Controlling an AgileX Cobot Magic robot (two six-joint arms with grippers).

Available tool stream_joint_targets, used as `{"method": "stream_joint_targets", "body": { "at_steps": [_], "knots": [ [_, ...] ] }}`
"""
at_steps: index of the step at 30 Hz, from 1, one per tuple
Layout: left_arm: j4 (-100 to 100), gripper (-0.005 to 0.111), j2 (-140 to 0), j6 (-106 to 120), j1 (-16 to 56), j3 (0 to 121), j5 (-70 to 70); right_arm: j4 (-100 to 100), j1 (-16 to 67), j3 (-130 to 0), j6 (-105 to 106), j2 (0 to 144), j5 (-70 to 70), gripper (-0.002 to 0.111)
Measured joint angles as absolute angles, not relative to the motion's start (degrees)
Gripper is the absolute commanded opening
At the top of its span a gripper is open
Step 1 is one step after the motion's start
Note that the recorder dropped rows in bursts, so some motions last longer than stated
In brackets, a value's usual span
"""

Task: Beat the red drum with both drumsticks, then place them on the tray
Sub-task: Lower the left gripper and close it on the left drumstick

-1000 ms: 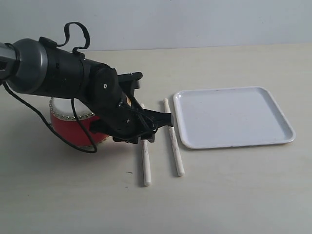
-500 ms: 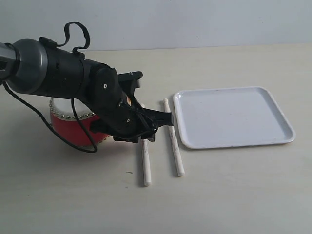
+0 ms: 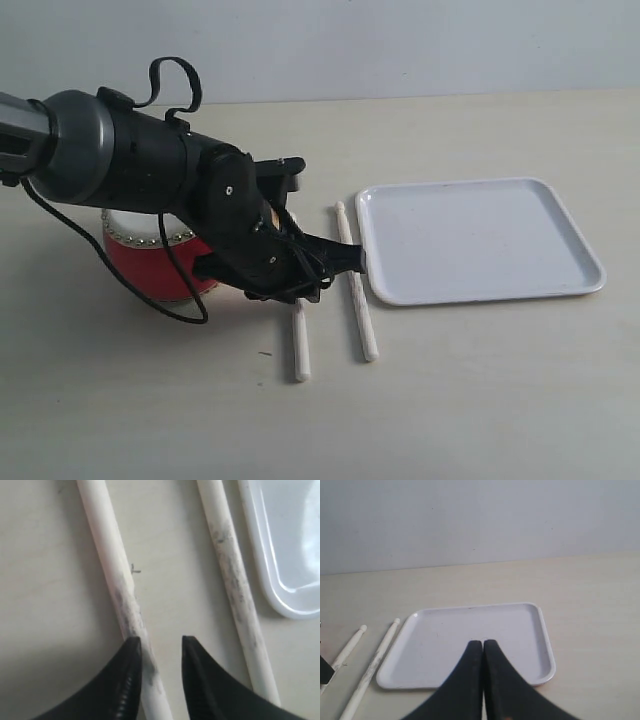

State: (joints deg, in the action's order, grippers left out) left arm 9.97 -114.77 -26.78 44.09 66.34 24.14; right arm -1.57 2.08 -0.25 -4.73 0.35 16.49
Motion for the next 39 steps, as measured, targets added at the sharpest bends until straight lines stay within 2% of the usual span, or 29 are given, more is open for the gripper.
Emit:
{"method": "stream_joint_targets", "body": {
  "at_steps": [22,25,27,28,39],
  "knots": [
    [9.97,0.028,-117.60,-27.00,44.09,67.04,21.95,-1.57,2.08,-0.25,-4.73,0.35,16.49,0.000],
    [9.97,0.019,-117.60,-27.00,44.09,67.04,21.95,-1.57,2.08,-0.25,-4.73,0.35,16.49,0.000],
    [9.97,0.004,-117.64,-27.00,44.09,67.04,21.95,-1.57,2.08,-0.25,-4.73,0.35,16.49,0.000],
    [9.97,0.000,-117.74,-27.00,44.09,67.04,21.95,-1.57,2.08,-0.25,-4.73,0.35,16.49,0.000],
    [9.97,0.000,-117.74,-26.20,44.09,67.05,21.57,-1.57,2.08,-0.25,-4.73,0.35,16.49,0.000]
  ]
}}
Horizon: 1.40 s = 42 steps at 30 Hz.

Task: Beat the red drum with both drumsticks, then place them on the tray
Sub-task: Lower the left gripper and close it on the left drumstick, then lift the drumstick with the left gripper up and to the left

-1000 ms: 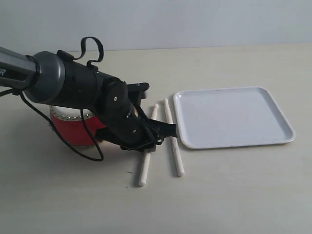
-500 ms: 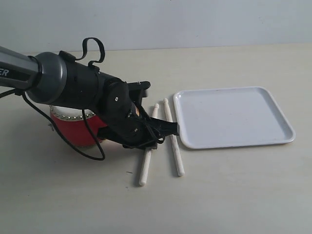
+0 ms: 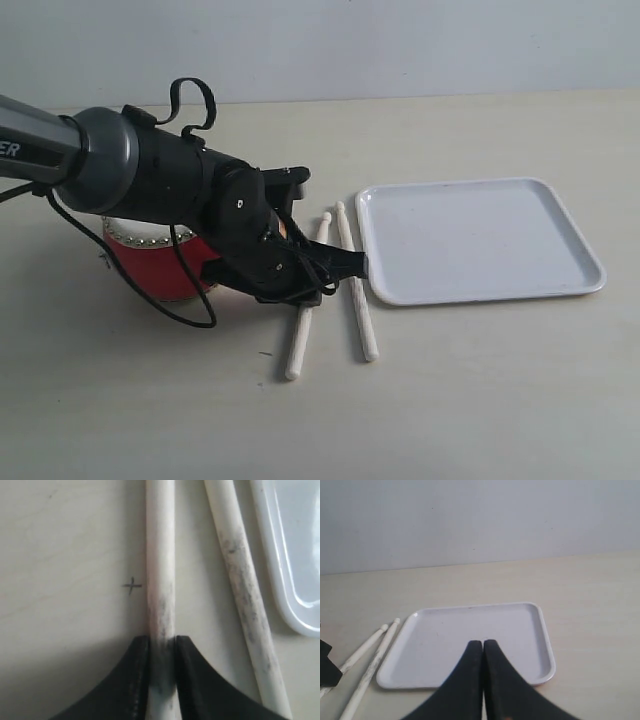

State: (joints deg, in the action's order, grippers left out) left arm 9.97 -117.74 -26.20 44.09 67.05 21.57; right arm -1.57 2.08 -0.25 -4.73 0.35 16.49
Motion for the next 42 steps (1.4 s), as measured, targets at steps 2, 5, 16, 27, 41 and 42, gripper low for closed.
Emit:
{"method": "stream_joint_targets", "body": {
  "at_steps": [2,5,16,27,41,42],
  "knots": [
    [9.97,0.000,-117.74,-26.08,44.09,67.05,21.28,-1.57,2.08,-0.25,-4.73,0.35,16.49,0.000],
    [9.97,0.000,-117.63,-25.96,44.09,67.05,20.84,-1.57,2.08,-0.25,-4.73,0.35,16.49,0.000],
    [8.99,0.000,-109.32,-24.30,44.09,66.72,19.63,-1.57,2.08,-0.25,-4.73,0.35,16.58,0.000],
    [3.31,0.000,-97.53,-22.94,44.09,66.67,19.21,-1.57,2.08,-0.25,-4.73,0.35,16.58,0.000],
    [-0.62,0.000,-79.23,-15.75,49.50,66.67,19.59,-1.57,2.08,-0.25,-4.73,0.35,16.58,0.000],
    [-0.76,0.000,-78.09,-15.61,49.92,66.67,19.89,-1.57,2.08,-0.25,-4.73,0.35,16.58,0.000]
  ]
}}
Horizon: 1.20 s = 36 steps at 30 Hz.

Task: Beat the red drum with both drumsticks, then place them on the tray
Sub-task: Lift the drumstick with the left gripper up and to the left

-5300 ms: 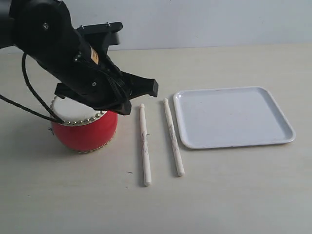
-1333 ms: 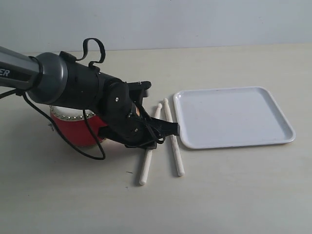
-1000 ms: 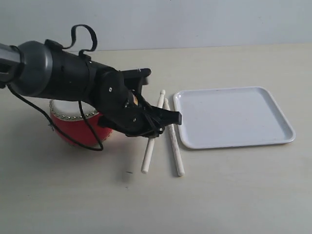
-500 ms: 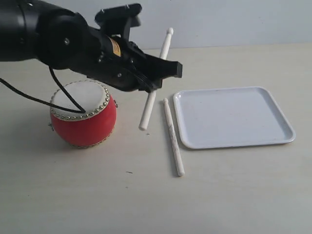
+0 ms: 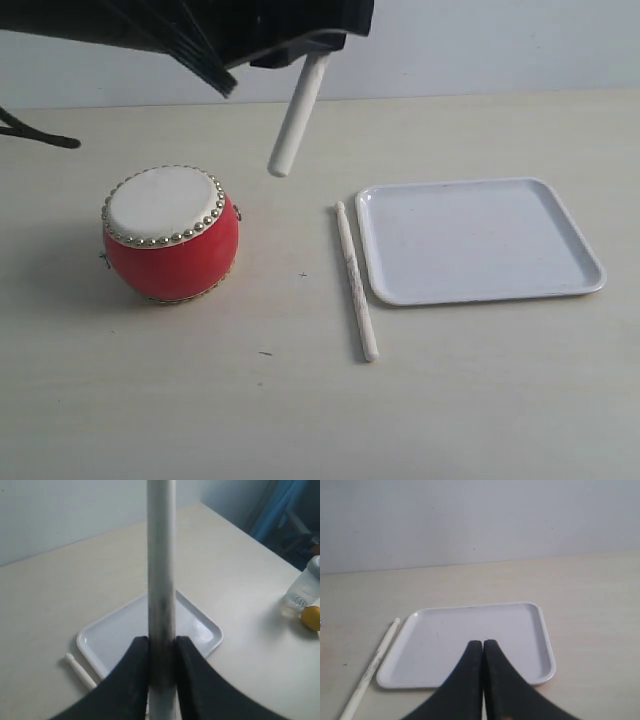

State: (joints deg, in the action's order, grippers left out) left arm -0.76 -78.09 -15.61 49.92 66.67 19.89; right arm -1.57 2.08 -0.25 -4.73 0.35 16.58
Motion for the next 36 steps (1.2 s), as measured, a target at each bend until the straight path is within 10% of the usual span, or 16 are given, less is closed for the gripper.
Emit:
{"method": "stream_joint_targets", "body": {
  "at_steps": [36],
  "knots": [
    [-6.78,0.000,-55.75,-15.19,50.96,62.10,33.61,-1.57,2.08,-0.25,-4.73,0.35,16.58,0.000]
  ]
}}
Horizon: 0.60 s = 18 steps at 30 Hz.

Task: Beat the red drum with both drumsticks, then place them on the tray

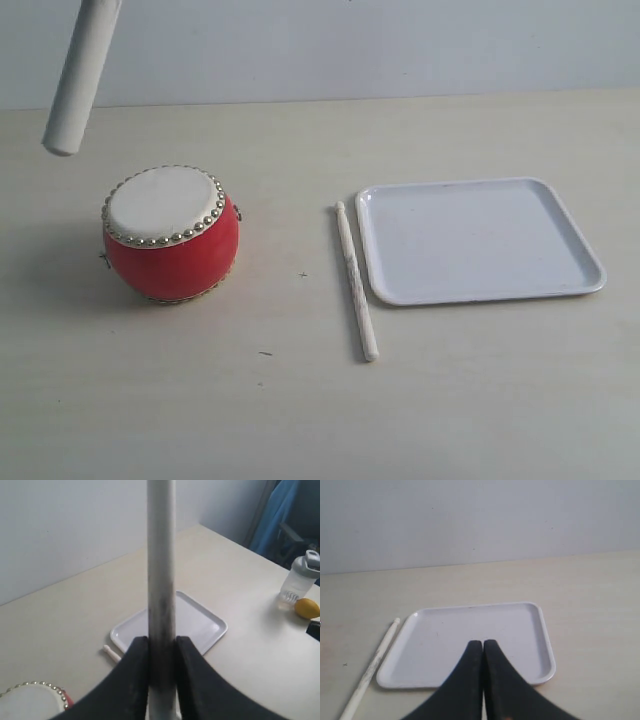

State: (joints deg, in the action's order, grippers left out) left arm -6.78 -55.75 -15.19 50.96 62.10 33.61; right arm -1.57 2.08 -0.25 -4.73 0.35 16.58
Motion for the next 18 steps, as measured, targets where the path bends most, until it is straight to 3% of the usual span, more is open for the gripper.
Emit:
{"method": "stream_joint_targets", "body": {
  "at_steps": [18],
  "knots": [
    [-9.02,0.000,-54.74,-15.31,50.96,59.29,33.59,-1.57,2.08,-0.25,-4.73,0.35,15.73,0.000]
  ]
}}
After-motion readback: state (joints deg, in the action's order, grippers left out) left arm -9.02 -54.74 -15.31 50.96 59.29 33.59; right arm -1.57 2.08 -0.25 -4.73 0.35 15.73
